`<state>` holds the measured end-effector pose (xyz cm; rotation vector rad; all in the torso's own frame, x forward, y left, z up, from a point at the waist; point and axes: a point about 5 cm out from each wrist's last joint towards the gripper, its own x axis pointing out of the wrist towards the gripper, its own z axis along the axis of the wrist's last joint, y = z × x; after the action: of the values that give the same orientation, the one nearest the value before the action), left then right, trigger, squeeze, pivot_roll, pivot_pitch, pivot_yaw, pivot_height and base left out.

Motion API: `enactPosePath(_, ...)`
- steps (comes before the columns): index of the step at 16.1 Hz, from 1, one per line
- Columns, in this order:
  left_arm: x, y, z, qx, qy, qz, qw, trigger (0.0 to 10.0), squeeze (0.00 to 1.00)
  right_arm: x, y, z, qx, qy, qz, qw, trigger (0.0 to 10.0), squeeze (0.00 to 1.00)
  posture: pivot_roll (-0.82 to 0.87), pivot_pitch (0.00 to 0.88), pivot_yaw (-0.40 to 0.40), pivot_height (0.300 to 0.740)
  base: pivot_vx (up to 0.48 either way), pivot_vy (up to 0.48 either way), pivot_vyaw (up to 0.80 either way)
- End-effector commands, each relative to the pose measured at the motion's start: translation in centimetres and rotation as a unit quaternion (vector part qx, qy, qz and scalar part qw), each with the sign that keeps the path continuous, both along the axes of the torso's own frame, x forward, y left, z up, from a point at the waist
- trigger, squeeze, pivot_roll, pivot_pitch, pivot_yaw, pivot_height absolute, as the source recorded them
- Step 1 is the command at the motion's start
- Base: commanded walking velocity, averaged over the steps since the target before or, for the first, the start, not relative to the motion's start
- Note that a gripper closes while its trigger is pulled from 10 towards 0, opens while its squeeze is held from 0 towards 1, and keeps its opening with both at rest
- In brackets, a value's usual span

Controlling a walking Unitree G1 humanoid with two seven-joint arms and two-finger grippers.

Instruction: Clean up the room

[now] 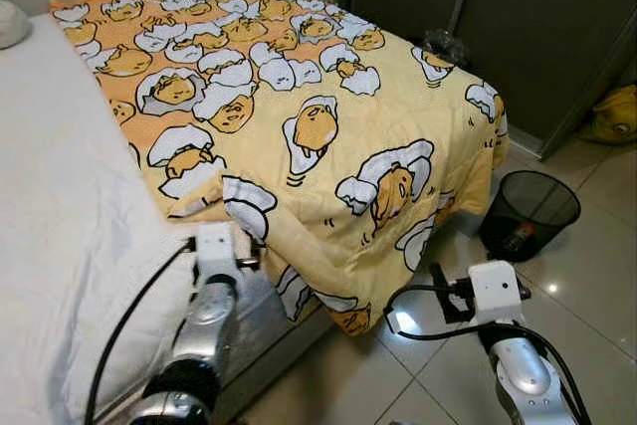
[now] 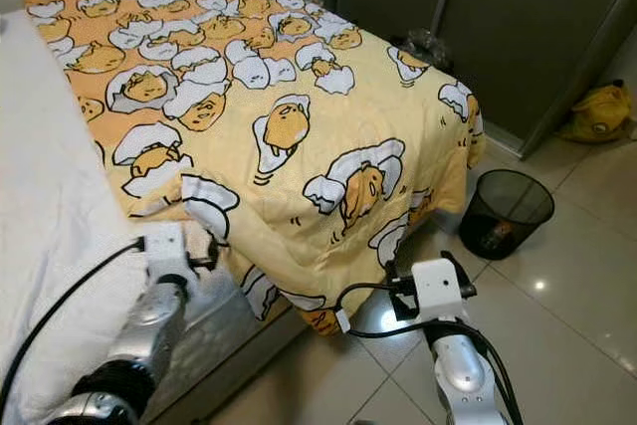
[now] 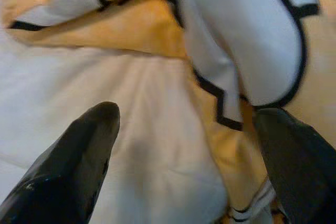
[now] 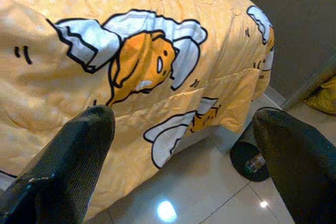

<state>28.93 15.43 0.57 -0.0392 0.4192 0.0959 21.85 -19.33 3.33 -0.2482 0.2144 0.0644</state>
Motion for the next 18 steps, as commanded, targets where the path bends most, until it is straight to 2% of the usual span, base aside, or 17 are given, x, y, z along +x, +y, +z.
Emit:
enactPosePath(1, 0.6, -0.5, 0.5, 0.006, -0.009, -0.018, 1.0, 10.0, 0.0, -0.2, 0.2, 0.1, 0.008, 0.004, 0.007, 1.0, 10.0, 0.0, -0.19, 0.035, 0.005, 0.735, 0.0, 0.0, 0.0)
enactPosePath(5, 1.8, -1.3, 1.1, 0.004, -0.01, -0.041, 0.999, 10.0, 0.0, -0.2, 0.8, 0.2, 0.018, 0.007, 0.022, 1.0, 10.0, 0.0, -0.2, 0.042, 0.015, 0.735, 0.0, 0.0, 0.0)
enactPosePath(8, 1.6, -1.5, 0.3, -0.008, 0.024, -0.04, 0.999, 10.0, 0.0, -0.2, 1.1, 0.1, 0.021, 0.014, 0.026, 0.999, 10.0, 0.0, -0.19, 0.044, 0.011, 0.735, 0.0, 0.0, 0.0)
enactPosePath(13, 2.0, -1.5, 0.5, 0.001, 0.017, -0.046, 0.999, 10.0, 0.0, -0.2, 0.7, 0.1, 0.018, 0.016, 0.022, 0.999, 10.0, 0.0, -0.21, 0.047, 0.015, 0.735, 0.0, 0.0, 0.0)
enactPosePath(17, 1.6, -1.9, 0.3, 0.021, 0.012, -0.078, 0.997, 10.0, 0.0, -0.4, 1.0, 0.0, 0.021, 0.021, 0.027, 0.999, 10.0, 0.0, -0.21, 0.053, 0.01, 0.735, 0.0, 0.0, 0.0)
enactPosePath(18, 1.5, -2.1, 0.0, 0.043, 0.02, -0.098, 0.994, 10.0, 0.0, -0.3, 1.0, 0.2, 0.023, 0.019, 0.029, 0.999, 10.0, 0.0, -0.21, 0.056, 0.012, 0.735, 0.0, 0.0, 0.0)
